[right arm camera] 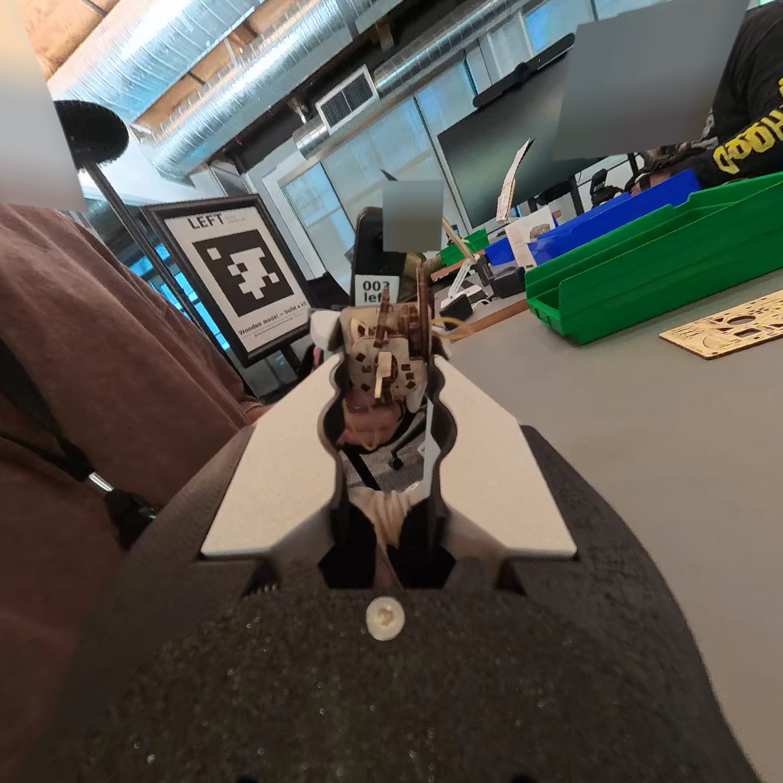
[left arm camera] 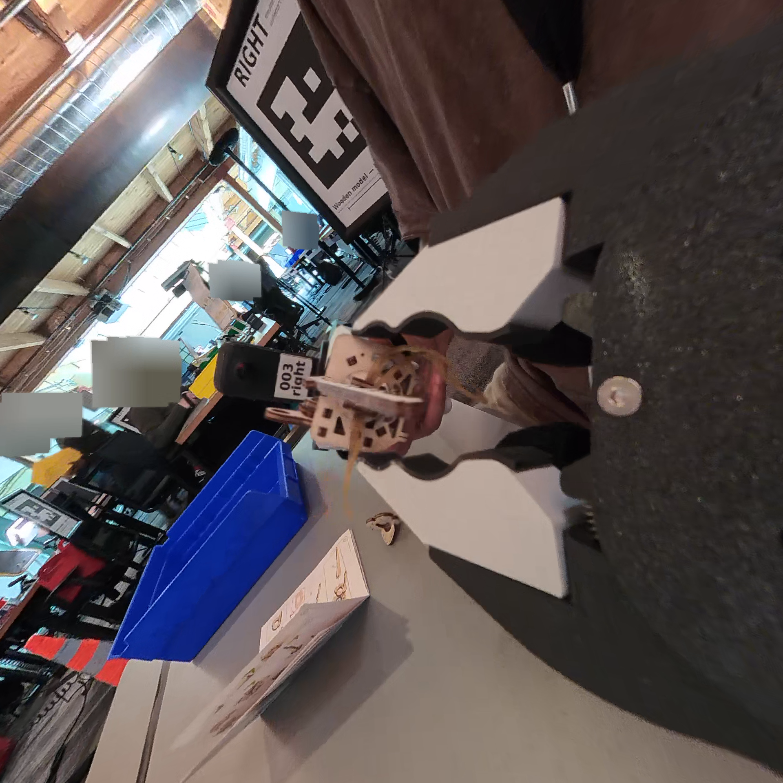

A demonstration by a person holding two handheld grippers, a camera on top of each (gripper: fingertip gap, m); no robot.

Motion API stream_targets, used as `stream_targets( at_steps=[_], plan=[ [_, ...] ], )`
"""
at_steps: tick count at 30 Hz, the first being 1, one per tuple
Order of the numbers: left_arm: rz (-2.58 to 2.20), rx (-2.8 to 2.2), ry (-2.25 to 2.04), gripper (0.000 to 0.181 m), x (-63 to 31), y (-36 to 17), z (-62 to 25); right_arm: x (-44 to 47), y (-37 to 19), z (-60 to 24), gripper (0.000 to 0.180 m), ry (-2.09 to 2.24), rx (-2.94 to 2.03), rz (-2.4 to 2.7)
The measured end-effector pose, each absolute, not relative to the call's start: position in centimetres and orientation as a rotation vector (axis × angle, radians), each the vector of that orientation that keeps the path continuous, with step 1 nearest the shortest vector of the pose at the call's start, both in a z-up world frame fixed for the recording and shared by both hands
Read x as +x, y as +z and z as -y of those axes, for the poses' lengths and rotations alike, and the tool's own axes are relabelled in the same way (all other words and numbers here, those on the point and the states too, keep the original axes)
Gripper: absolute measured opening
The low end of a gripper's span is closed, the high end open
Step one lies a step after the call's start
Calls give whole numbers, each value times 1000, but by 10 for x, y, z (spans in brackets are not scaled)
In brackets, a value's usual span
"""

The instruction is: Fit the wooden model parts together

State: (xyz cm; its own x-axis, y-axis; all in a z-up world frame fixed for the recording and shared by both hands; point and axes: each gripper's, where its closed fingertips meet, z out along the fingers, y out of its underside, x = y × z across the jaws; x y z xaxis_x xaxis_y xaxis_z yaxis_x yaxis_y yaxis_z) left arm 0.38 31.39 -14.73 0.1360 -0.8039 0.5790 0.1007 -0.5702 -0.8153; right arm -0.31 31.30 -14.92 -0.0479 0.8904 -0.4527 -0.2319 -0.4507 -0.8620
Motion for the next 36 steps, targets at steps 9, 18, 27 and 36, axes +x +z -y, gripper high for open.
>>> stream_targets(
  at_steps=[9, 18, 27, 36],
  plan=[
    [-734, -1639, -1529, 50, -2, -151, -308, -9, -150, -307, 38, 1578, -1392, 821],
    [-872, -1674, -1443, 50, 2, -168, -302, 16, -138, -308, 19, 1254, -1508, 1028],
    [-1005, -1703, -1310, 50, 5, -180, -298, 0, -159, -304, 13, 1136, -1628, 1231],
    [-813, -1690, -1517, 50, 7, -169, -301, -2, -153, -307, 3, 1047, -1573, 1222]
  ],
)
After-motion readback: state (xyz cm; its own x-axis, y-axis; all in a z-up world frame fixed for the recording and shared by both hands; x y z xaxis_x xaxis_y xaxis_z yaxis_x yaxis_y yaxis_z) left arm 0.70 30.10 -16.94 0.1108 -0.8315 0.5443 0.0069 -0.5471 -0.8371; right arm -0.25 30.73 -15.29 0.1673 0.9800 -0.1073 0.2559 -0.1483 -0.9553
